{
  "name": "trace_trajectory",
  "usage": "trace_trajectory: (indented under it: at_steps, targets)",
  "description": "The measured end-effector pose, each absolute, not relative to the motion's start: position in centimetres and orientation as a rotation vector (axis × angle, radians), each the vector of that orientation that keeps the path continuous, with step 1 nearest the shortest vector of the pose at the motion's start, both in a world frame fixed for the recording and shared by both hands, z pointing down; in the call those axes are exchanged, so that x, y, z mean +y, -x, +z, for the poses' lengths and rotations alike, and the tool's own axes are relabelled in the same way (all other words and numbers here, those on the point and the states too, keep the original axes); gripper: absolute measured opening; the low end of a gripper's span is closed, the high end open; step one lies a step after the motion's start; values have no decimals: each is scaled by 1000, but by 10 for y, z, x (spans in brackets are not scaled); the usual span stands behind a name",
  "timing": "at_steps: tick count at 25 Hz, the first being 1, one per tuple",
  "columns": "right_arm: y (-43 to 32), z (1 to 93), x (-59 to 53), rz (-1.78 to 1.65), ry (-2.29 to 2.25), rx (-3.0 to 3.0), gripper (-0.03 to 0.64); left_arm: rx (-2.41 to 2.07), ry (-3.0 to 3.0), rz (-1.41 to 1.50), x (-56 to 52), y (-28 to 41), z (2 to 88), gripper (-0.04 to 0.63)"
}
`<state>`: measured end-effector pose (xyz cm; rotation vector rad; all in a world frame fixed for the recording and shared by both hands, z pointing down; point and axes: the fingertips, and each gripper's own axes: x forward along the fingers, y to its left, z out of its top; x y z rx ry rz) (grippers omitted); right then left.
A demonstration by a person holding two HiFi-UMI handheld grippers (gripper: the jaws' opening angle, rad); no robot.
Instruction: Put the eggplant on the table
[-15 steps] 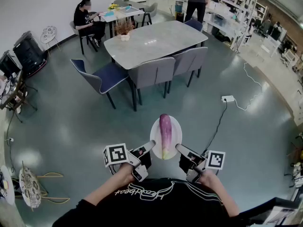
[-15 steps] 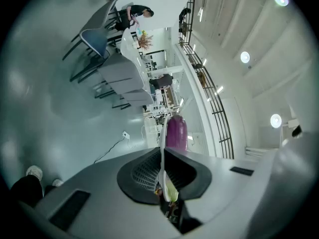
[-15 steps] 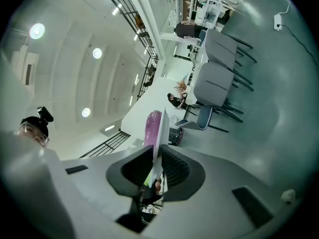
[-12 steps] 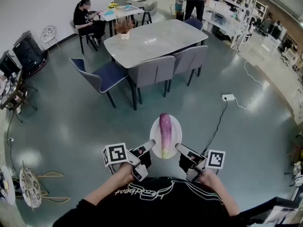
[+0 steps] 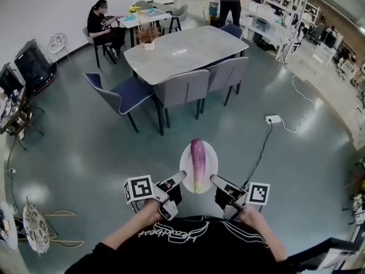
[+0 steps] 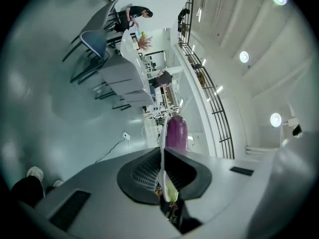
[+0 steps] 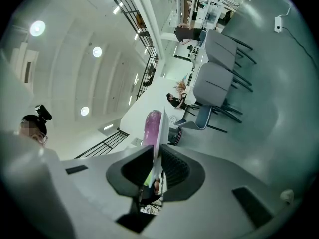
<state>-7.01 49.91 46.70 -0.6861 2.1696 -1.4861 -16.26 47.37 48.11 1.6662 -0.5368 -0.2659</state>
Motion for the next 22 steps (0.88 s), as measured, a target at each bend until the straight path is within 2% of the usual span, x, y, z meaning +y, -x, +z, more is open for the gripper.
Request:
trace_trajectory:
  at_steps: [22]
  targets:
    - [85,464,493,-1502,698,2131,60,-523,-1658,-309,472,180,480,25]
